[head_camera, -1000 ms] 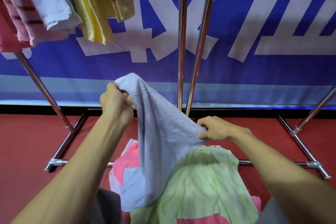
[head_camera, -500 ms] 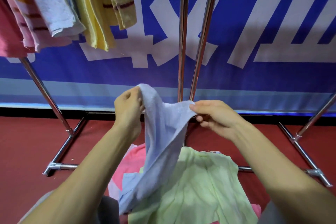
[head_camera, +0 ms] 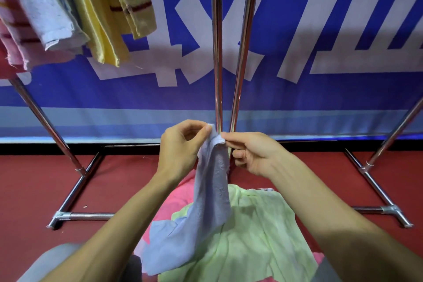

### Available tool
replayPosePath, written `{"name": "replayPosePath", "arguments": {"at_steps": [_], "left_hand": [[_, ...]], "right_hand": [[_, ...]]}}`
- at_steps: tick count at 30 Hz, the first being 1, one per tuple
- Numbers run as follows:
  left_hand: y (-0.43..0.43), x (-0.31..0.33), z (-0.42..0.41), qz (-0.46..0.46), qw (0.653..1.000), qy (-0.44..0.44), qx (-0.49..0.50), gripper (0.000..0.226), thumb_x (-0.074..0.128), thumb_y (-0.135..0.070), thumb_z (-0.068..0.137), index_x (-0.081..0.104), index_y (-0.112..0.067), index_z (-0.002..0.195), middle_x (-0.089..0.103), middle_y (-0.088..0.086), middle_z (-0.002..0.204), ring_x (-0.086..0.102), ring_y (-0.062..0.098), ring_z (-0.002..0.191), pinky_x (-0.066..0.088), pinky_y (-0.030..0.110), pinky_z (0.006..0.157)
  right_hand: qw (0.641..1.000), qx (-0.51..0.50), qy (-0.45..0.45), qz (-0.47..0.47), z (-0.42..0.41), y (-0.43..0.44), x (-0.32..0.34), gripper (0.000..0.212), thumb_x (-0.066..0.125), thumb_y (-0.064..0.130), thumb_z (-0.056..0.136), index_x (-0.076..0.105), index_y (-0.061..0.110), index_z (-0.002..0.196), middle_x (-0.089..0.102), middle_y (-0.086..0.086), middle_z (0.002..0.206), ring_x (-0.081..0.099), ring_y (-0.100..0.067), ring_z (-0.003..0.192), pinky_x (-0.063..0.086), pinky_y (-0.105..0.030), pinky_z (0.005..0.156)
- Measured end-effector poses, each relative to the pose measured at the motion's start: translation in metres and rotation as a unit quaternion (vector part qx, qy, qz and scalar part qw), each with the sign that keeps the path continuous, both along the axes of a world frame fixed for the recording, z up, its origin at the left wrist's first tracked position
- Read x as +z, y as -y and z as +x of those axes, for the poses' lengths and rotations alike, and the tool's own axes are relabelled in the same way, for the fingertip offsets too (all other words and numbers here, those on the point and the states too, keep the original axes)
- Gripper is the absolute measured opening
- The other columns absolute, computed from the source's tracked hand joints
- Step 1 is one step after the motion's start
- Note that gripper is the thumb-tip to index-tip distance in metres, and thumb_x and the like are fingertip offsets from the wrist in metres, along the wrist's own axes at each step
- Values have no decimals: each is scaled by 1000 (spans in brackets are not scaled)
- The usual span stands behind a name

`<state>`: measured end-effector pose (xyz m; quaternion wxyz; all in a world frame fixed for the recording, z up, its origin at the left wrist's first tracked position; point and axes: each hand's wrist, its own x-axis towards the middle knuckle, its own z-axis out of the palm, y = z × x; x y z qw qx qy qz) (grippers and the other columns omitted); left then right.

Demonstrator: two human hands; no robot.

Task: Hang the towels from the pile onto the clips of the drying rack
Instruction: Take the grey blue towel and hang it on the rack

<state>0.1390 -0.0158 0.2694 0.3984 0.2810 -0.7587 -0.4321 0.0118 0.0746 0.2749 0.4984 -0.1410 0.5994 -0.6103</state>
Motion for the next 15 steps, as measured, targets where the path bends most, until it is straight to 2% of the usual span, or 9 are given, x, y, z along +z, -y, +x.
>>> {"name": "replayPosePath", "arguments": {"at_steps": [3, 5, 8, 12, 15], "left_hand": [[-6, 0, 1, -56, 997, 24, -36, 7, 71, -22, 85, 71, -22, 78, 71, -19, 72, 65, -8, 71, 45, 7, 68], [-7, 0, 2, -82, 994, 30, -61, 8, 71, -20, 84, 70, -24, 78, 70, -22, 73, 66, -8, 73, 46, 6, 70], [-4, 0, 5, -100, 990, 39, -87, 5, 73, -18, 82, 73, -22, 86, 72, -19, 79, 67, -7, 78, 49, 9, 75], [-3, -1, 9, -159, 981, 65, -86, 21, 80, -17, 74, 75, -15, 95, 72, -14, 85, 67, -7, 80, 49, 8, 78], [-1, 1, 10, -161, 981, 59, -86, 11, 74, -14, 81, 74, -14, 92, 70, -17, 81, 64, -11, 76, 47, 6, 74]], "right_hand": [[999, -12, 32, -13, 1, -1, 1, 3, 65, 13, 87, 66, 11, 89, 67, -2, 78, 33, -3, 29, 22, -15, 33], [998, -16, 50, -24, 1, -2, 1, 5, 63, 14, 89, 66, 11, 92, 70, -3, 85, 28, -3, 28, 19, -14, 32], [998, -1, 53, -33, 0, -5, 1, 9, 60, 13, 91, 67, 9, 88, 73, -3, 84, 22, -4, 26, 18, -14, 32], [998, 15, 52, -44, 0, -6, -1, 9, 59, 12, 91, 65, 5, 88, 73, -9, 90, 20, -4, 25, 14, -15, 32], [999, 27, 6, -46, -1, -7, 1, 12, 60, 13, 90, 67, 3, 91, 74, -12, 90, 20, -3, 27, 17, -15, 32]]}}
